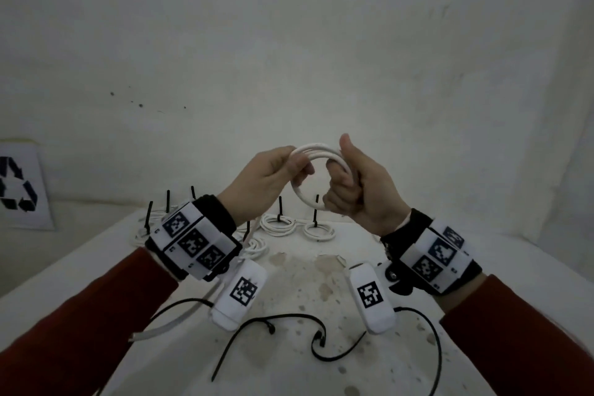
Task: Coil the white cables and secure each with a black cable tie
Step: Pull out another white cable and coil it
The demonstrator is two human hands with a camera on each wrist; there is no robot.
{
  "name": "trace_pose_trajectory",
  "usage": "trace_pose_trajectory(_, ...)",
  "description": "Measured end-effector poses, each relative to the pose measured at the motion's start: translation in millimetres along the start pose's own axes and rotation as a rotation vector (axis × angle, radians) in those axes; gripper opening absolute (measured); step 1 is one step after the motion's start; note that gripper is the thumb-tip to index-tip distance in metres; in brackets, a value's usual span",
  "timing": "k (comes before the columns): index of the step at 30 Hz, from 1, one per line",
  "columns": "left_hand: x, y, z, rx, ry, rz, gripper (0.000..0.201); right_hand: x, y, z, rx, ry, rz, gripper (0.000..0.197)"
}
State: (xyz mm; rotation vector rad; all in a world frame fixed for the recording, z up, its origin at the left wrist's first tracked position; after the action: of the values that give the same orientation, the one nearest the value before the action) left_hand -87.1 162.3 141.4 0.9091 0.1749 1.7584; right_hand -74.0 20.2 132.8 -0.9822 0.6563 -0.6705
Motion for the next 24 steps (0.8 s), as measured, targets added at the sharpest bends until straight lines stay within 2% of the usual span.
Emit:
trace_pose_trajectory(2,-3.6,-1.4,-0.4,0.045,0.020,-0.064,0.032,3.6,-1.3,0.9,0.089,0.129,-0.067,0.048)
trace_pose_trajectory(4,-5.7,-3.1,-0.5,0.103,0.041,-0.212,0.032,5.5,0.4,1.2,0.133,0.173,-0.081,0.040)
trace_pose_trajectory(6,-7.9,-3.5,0.2,0.165,0.060,-0.367,0.034,5.5,4.2,0.5,0.136,0.145,-0.024,0.037)
trace_pose_trajectory(12,-7.6,-2.0,7.9,0.207,0.227,-0.376,0.038,-9.8,7.4,-8.8,-0.002,0.008,0.161,0.040)
trace_pose_trajectory(17,-18.3,-2.8,9.8,0.222,0.151,-0.438,0.036,-17.4,-2.4,-15.3,-0.046,-0.078,0.302,0.035)
trace_pose_trajectory(20,-23.6,-2.9,5.5,0.162,0.089,-0.249,0.024,-5.2,-9.8,-15.6,-0.019,-0.045,0.381,0.036)
trace_pose_trajectory(24,-30.0,-14.2,-3.5,0.194,-0.057,-0.050,0.012,15.8,-20.7,-19.4,0.064,-0.004,0.482,0.033)
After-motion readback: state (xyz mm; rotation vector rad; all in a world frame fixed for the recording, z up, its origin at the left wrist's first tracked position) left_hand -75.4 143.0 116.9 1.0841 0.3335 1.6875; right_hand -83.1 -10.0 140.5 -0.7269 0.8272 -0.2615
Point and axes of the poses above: each hand's wrist, its own z-axis towards the middle knuckle, its own x-axis out of the back of the hand, y = z × x, the point moved 4 cm from there along z, towards the middle knuckle, and after that the axes turned 6 degrees about z, right-handed, at the moved point
